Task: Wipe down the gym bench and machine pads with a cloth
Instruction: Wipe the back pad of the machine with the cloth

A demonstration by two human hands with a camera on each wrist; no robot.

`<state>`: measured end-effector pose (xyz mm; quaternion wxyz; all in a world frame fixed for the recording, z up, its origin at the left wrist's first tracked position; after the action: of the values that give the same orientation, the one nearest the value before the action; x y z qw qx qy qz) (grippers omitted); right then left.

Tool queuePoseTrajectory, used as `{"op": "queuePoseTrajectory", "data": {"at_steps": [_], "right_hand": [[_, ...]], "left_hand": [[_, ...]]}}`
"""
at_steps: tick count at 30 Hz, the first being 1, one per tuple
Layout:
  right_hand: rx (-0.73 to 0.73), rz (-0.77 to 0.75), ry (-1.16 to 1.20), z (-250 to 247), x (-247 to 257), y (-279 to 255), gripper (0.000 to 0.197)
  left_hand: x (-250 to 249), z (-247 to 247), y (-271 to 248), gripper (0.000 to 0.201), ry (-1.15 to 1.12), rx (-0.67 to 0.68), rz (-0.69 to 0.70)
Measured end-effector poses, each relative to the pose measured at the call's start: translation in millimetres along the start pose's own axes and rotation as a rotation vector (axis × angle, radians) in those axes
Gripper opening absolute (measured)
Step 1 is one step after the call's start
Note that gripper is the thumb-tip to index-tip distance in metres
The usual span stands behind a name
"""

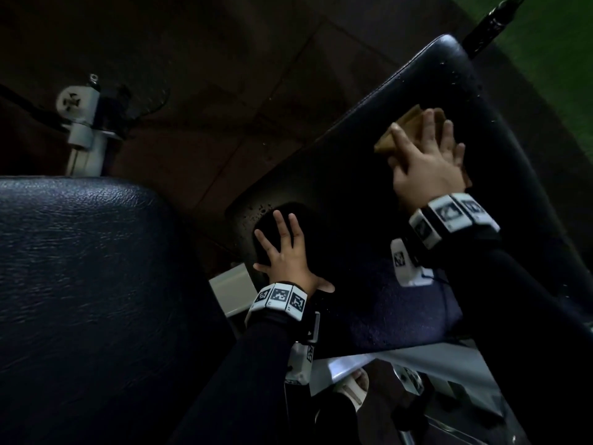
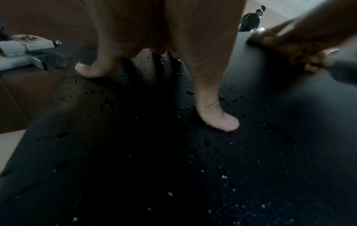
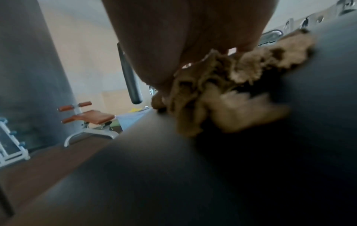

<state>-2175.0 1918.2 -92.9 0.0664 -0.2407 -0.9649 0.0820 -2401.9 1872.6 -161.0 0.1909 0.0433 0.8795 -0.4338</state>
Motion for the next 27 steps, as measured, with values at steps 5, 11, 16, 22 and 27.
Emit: {"op": "queuePoseTrajectory", "data": {"at_steps": [5, 11, 16, 22, 27], "right_hand": [[0.048, -0.117, -0.014, 8.4, 51.5, 35.0, 0.054], [0.122, -0.334, -0.101, 46.8, 72.4, -21.5, 0.056], [0.095, -0.275, -0.103, 44.4, 21.4, -60.6, 0.06], [0.039, -0.101, -0.04, 9.6, 4.7, -18.7, 0.057], [0.069, -0.108, -0.003, 6.8, 43.3, 23.9, 0.055]], "left_hand": [[-0.3, 0.3, 1.3, 0.155, -0.01, 0.008, 0.002], [1.0, 1.3, 3.3, 0.155, 0.007, -0.002, -0.001], [1.3, 2.5, 3.0, 0.155, -0.003, -0.017, 0.003], [1.8, 0.8, 0.5, 0.154, -0.026, -0.005, 0.014], [1.0, -1.0, -1.8, 0.153, -0.041, -0.001, 0.017]]}}
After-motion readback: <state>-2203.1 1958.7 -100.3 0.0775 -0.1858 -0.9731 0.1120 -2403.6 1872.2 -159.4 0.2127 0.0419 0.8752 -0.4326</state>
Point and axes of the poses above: each hand's wrist, its own y-axis towards the middle knuckle, its own z-axis out of the palm, x = y × z, the point moved 1 cm from there along y, towards the middle knuckle, and after that the axes turned 3 degrees about -x, right-handed, at the moved point
